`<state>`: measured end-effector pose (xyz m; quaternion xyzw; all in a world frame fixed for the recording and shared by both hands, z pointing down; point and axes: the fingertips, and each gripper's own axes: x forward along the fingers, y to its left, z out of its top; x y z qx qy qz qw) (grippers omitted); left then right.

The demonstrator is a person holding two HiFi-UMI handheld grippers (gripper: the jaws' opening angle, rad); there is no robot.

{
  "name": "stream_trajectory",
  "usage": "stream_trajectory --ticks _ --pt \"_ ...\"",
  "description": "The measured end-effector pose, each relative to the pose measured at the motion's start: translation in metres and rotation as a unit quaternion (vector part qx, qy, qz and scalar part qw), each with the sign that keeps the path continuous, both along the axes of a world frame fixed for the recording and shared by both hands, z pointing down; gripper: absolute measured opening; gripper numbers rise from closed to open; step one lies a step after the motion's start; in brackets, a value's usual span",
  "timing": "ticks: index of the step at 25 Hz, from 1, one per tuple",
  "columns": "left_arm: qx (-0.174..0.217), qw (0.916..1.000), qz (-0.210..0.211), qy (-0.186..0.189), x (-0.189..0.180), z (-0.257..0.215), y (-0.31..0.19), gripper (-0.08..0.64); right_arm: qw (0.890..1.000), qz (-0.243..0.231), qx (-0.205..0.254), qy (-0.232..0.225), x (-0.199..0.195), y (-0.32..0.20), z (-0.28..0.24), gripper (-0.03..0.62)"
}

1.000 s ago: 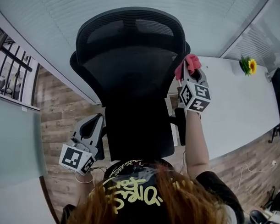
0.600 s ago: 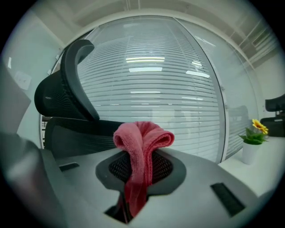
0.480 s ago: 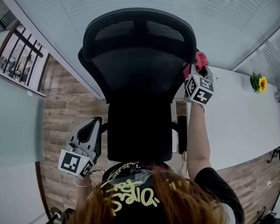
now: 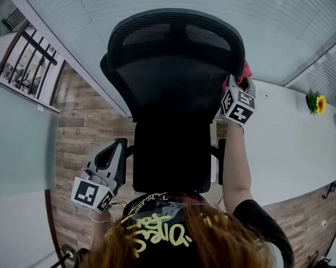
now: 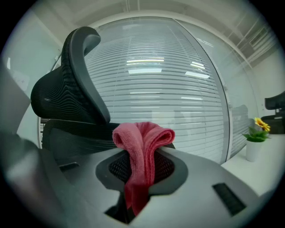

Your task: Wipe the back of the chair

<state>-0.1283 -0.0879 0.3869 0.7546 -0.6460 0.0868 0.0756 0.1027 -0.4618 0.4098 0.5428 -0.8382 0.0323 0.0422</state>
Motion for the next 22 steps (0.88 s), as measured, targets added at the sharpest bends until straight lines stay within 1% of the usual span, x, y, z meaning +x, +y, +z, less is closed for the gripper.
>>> stream_trajectory --ticks 4,9,17,22 --pt "-0.001 1.0 0.003 -0.005 -0.012 -0.002 0.003 -0.006 1.0 -0.003 0.005 -0.001 -0.016 0.004 -0.001 0.066" --pt "0.003 1.0 -0.003 -0.007 -0.032 -0.007 0.006 -0.006 1.0 -0.011 0.01 0.006 -0.039 0.009 -0.004 0.066" --pt "-0.004 1.0 0.005 -0.007 -0.053 -0.001 0.008 -0.006 1.0 -0.004 0.01 0.005 -0.06 0.01 -0.005 0.066" --pt "0.003 1.0 0.005 -0.006 -0.064 -0.006 0.008 -0.006 1.0 -0.008 0.01 0.003 -0.073 0.014 -0.009 0.066"
